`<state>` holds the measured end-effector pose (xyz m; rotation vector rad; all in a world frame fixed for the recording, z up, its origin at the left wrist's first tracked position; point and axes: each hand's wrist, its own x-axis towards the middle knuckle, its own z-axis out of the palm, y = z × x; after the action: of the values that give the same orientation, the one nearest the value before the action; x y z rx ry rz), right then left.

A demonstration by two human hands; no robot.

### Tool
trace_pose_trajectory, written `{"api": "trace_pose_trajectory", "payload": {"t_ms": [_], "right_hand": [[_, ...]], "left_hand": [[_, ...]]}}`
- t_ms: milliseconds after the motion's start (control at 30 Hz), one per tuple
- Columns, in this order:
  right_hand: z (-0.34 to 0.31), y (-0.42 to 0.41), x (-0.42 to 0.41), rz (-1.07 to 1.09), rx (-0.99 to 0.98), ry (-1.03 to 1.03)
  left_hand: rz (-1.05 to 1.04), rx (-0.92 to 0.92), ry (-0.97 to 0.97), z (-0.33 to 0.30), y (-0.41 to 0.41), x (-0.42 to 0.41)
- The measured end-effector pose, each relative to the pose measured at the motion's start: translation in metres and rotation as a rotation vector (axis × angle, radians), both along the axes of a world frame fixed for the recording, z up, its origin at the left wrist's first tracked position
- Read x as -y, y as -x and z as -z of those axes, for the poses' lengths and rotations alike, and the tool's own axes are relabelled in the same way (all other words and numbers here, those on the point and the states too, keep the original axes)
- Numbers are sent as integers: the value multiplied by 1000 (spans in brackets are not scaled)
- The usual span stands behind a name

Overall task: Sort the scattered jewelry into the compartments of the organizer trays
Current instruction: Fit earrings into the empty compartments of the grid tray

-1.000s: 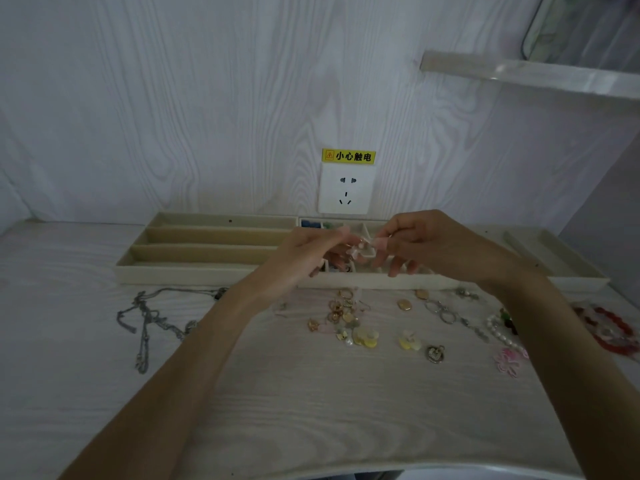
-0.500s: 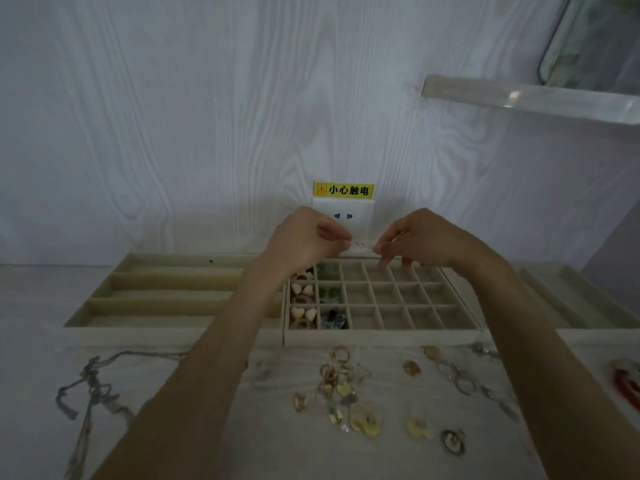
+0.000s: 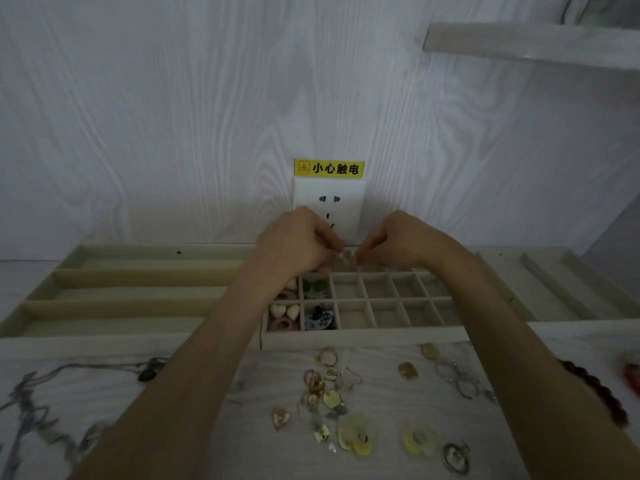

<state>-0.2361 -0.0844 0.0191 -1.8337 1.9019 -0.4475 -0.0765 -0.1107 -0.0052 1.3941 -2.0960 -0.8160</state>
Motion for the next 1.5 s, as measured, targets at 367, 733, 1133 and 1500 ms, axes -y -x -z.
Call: {"api": "trace_pose_trajectory", "payload": {"t_ms": [367, 733, 1133, 1500], "right_hand": [[4, 1, 2, 35, -24, 58], [17, -17, 1, 87, -175, 133], [-8, -15, -8, -68, -332, 77], [-18, -7, -14, -318, -399, -87]], "left_hand": [[122, 33, -111, -14, -9, 2], [128, 417, -49, -20, -3, -4], [24, 345, 8, -21, -5, -6], [57, 486, -22, -8, 1, -3]]}}
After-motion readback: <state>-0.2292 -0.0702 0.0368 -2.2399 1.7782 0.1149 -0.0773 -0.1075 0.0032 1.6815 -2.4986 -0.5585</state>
